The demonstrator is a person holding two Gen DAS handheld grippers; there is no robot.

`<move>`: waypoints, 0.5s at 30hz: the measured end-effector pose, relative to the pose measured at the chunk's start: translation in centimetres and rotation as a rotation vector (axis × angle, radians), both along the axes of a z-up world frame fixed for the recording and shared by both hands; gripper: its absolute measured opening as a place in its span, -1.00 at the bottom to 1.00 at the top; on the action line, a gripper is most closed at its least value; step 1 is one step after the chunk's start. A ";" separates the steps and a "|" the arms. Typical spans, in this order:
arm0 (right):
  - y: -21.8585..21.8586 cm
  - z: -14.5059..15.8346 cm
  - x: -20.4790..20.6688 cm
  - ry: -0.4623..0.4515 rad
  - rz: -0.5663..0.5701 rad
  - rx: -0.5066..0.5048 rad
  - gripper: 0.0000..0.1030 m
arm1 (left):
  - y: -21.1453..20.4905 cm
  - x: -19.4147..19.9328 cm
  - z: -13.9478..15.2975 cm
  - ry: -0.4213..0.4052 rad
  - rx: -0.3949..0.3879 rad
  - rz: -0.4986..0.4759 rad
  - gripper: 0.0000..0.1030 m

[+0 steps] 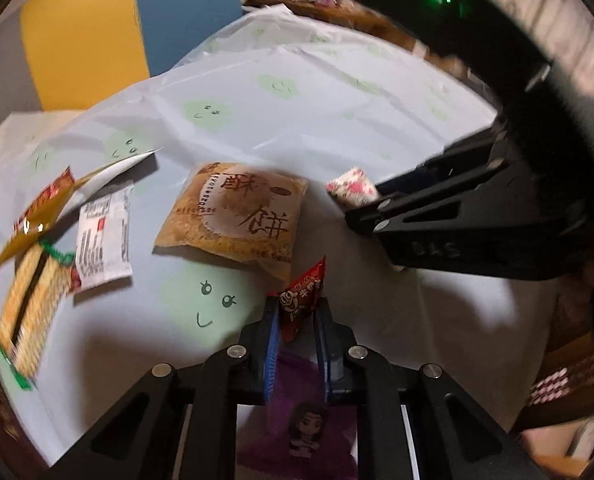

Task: Organize snacks
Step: 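Carry the small red packet to the tin with the left tool while the right holds the candy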

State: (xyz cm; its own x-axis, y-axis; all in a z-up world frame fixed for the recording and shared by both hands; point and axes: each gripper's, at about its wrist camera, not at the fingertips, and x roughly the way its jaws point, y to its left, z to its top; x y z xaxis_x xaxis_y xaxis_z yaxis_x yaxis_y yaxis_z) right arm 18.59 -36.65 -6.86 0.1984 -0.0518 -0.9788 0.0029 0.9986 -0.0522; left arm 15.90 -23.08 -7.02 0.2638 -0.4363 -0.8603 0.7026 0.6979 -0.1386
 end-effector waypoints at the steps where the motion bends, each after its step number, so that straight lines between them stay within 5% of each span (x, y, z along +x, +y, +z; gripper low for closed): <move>1: 0.0 0.0 0.0 0.000 -0.001 0.000 -0.50 | 0.6 -0.2 0.4 0.003 -0.030 0.016 -0.68; 9: 0.1 0.0 0.0 -0.009 0.019 -0.024 -0.50 | 5.1 -2.9 3.5 -0.006 -0.176 0.121 -0.67; 15: 0.6 -0.1 -0.1 -0.021 0.045 -0.058 -0.50 | 10.0 -4.1 6.1 -0.019 -0.261 0.287 -0.67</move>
State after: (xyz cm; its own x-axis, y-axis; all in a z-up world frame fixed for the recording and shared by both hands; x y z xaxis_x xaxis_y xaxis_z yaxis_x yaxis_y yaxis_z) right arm 18.50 -36.04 -6.93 0.2221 -0.0988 -0.9700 -0.0401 0.9931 -0.1103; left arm 11.84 -13.11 -0.93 0.4221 -0.5457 -0.7239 0.4879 0.8097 -0.3260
